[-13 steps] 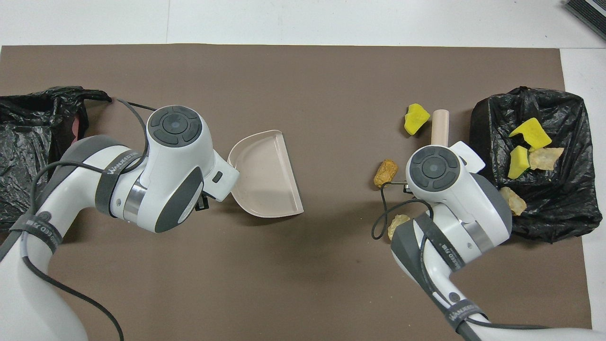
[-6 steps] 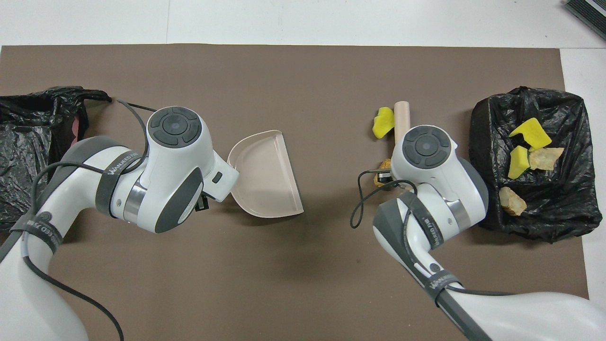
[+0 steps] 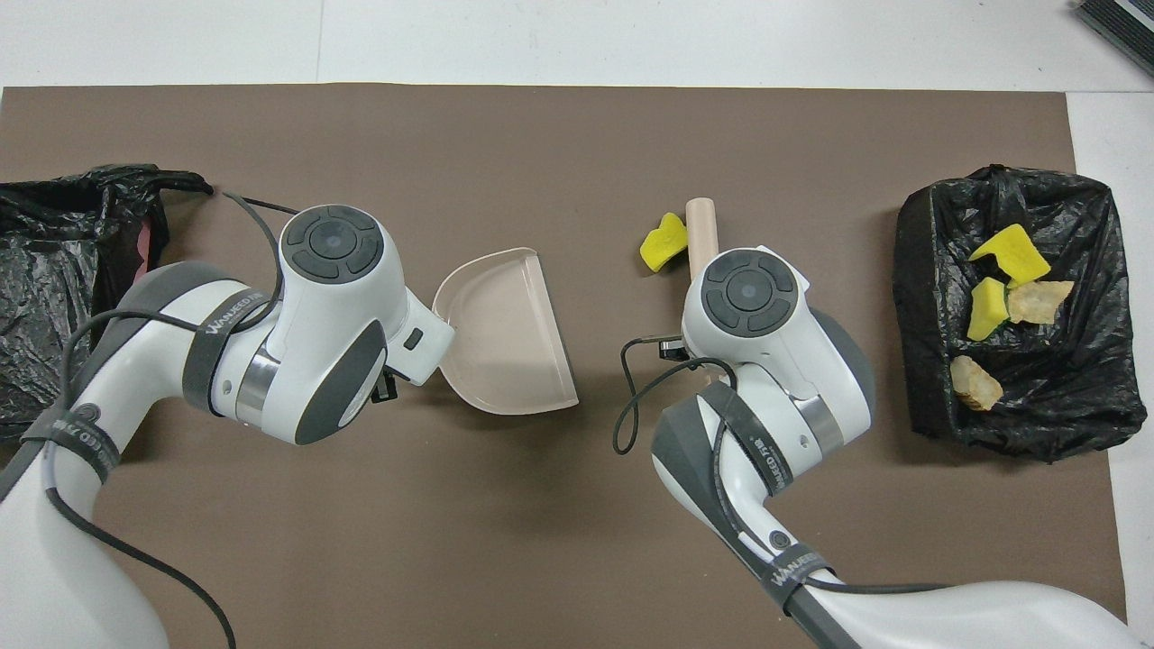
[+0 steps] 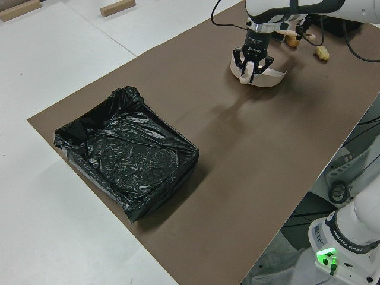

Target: Sweep and dump trash in bin

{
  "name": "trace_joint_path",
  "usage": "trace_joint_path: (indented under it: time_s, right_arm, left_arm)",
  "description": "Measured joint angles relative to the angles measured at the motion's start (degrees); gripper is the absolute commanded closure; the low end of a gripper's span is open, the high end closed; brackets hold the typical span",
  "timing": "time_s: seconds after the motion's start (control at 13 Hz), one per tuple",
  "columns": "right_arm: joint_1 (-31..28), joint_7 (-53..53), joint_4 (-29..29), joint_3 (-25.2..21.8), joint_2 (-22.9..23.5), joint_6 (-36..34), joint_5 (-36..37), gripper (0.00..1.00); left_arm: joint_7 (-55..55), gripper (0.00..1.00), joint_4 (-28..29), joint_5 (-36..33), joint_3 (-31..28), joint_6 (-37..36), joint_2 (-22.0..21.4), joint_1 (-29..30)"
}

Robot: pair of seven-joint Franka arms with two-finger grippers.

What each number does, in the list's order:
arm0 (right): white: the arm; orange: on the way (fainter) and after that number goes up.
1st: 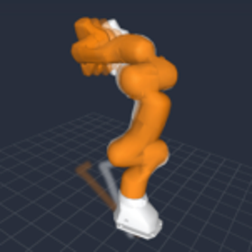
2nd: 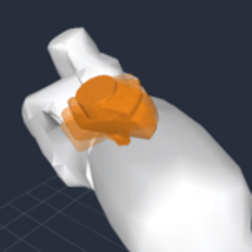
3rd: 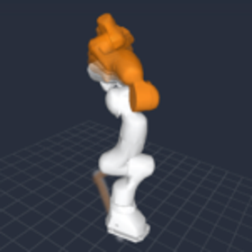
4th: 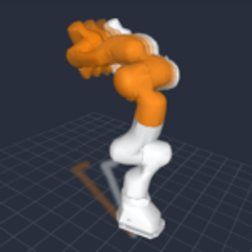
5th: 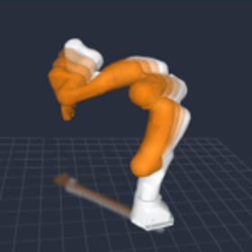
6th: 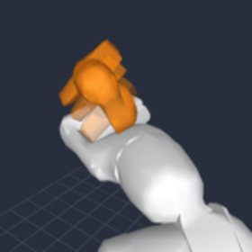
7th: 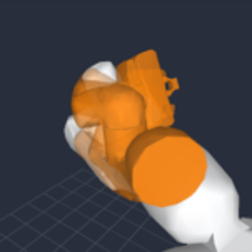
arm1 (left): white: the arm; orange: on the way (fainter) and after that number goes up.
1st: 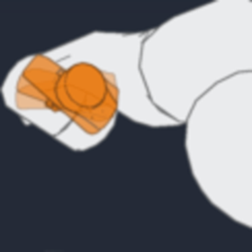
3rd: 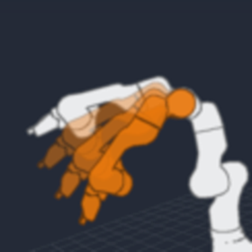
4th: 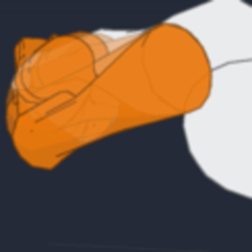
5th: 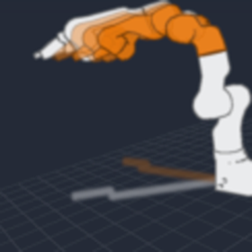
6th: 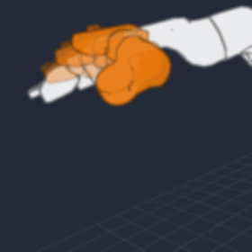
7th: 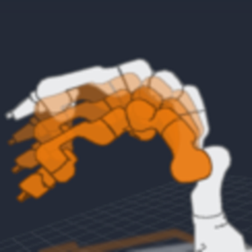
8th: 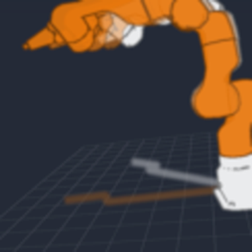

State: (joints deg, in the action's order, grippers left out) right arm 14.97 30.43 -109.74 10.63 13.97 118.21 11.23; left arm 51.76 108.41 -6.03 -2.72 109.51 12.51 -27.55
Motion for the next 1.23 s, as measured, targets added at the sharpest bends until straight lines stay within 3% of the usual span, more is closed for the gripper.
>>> trace_joint_path:
  time_s: [0.54, 0.92, 1.23]
  right_arm:
    - [5.6, 3.2, 3.8, 0.1, -0.3, -4.3, -1.6, 1.0]
    - [3.0, -0.4, 6.5, -0.4, -2.0, -6.4, -1.6, 1.0]
    - [-1.7, -4.0, 5.1, -0.6, -4.8, -11.1, -1.6, 1.0]
  left_arm:
    - [0.0, 1.0, 0.8, 0.0, -0.1, 0.9, -0.4, 0.0]
    - [0.0, 1.0, 1.0, 0.0, -0.2, 1.0, -0.4, 0.1]
    - [0.0, 1.0, 1.2, 0.0, -0.3, 1.1, -0.4, 0.1]
